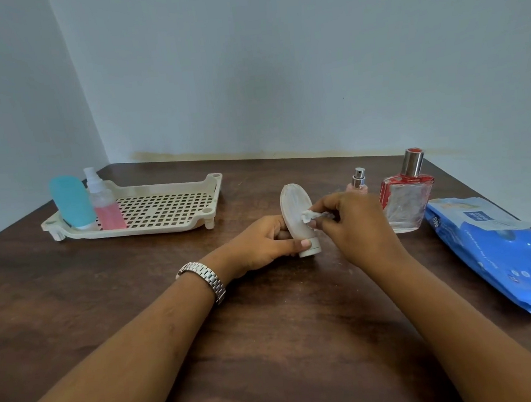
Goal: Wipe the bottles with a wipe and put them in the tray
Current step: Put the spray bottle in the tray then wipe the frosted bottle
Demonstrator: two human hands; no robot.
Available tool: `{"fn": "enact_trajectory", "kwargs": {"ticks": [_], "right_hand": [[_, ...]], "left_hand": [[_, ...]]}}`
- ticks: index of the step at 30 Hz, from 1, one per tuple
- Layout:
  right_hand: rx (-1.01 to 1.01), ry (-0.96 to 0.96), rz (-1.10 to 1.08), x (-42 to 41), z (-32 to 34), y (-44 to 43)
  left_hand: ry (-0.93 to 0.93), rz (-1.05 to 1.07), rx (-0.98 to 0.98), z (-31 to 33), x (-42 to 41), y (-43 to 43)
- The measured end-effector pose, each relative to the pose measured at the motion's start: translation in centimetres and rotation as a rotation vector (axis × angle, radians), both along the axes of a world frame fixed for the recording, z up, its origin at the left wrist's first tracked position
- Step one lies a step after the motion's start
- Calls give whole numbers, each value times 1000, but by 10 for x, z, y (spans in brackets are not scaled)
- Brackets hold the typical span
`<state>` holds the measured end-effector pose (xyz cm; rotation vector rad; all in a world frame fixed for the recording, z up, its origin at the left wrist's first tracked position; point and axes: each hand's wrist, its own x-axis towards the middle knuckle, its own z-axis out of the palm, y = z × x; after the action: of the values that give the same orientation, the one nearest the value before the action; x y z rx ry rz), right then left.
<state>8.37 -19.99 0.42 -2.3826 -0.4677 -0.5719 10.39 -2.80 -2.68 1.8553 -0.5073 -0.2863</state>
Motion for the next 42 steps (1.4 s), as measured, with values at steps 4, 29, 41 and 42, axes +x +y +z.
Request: {"fn": "enact_trajectory", "kwargs": {"ticks": [4,29,41,42], "right_hand": [[60,-17,-45,1,2,1],[-243,-106,108,-4,3,1],[-328,-205,179,-12,3,9],[-338,-203,184,-12,4,8]], "left_hand": [[-65,11,69,-2,0,-3],[-107,98,161,4,-1,-7],[-150,118,128,4,-6,-7],[-147,119,128,4,-5,-7]]}}
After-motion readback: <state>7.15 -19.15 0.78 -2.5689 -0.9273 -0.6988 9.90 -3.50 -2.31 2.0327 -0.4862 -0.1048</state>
